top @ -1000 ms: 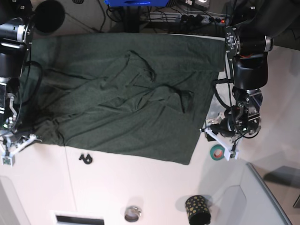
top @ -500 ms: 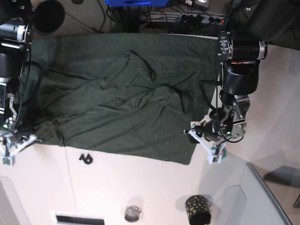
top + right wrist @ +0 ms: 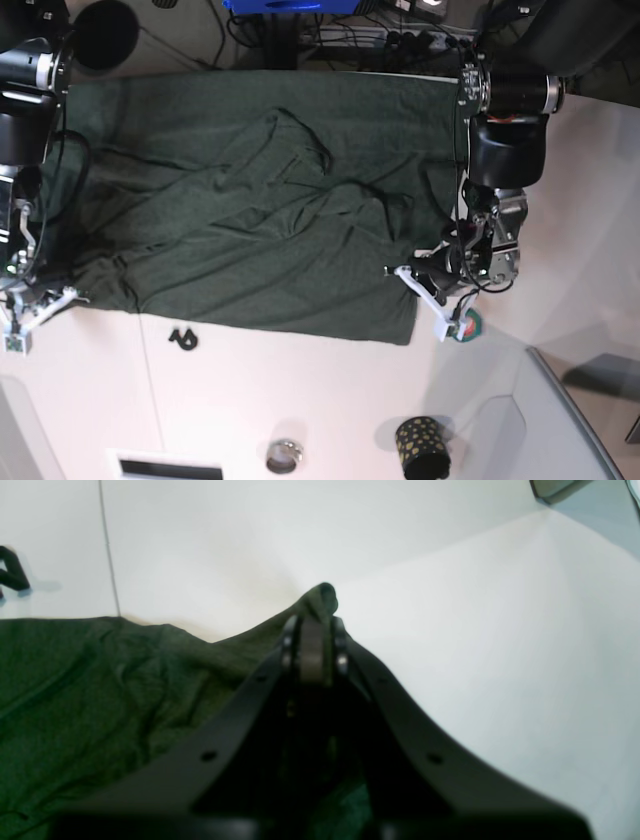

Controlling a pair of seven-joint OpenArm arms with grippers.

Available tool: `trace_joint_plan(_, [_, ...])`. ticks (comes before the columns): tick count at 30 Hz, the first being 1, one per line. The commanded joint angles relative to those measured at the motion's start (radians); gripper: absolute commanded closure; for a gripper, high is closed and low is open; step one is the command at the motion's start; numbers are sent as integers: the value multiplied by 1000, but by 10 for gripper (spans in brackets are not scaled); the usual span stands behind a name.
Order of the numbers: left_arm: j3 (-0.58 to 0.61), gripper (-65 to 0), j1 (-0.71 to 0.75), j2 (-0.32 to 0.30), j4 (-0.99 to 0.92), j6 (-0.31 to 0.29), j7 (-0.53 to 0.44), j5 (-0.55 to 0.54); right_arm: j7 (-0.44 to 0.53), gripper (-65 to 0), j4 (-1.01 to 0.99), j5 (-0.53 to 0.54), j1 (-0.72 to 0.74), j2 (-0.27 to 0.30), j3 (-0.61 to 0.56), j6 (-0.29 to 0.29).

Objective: Layout the t-shirt on the table in an organized manner, then fold the t-shirt properly
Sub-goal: 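Grasp the shirt edge near the tape roll with the left gripper, then pull the grasped edge with the left gripper to square the shirt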

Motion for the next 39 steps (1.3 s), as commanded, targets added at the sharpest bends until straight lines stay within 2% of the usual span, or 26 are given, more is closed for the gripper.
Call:
trace_joint_plan(1, [-1,0,-6,-4,59,3,-2,0,27,0,20,0,27,19,3,-5])
trace_joint_plan(6, [-1,0,63,-8,256,3,91,0,27,0,20,0,27,19,3,-5])
trace_joint_plan(10, [-1,0,123,-7,374,6,101,0,27,0,20,0,27,19,3,-5])
trace_joint_plan(12, [-1,0,140,-8,423,8,157,3,27,0,20,0,27,19,3,-5])
trace_joint_plan(15, [-1,0,153,-8,475,8,252,9,27,0,20,0,25,19,3,-5])
trace_joint_plan(25, [-1,0,187,-10,547,8,365,9,27,0,20,0,25,19,3,-5])
trace_joint_plan(28, [-1,-97,196,-10,561,8,390,9,27,0,20,0,25,20,3,-5])
trace_joint_plan(31, [-1,-148,206,-10,583,8,396,9,27,0,20,0,25,20,3,-5])
trace_joint_plan(34, [-1,-148,212,-10,613,8,399,9,27,0,20,0,25,20,3,-5])
trace_joint_plan(39, [-25,-150,219,-7,693,8,488,9,27,0,20,0,27,20,3,-5])
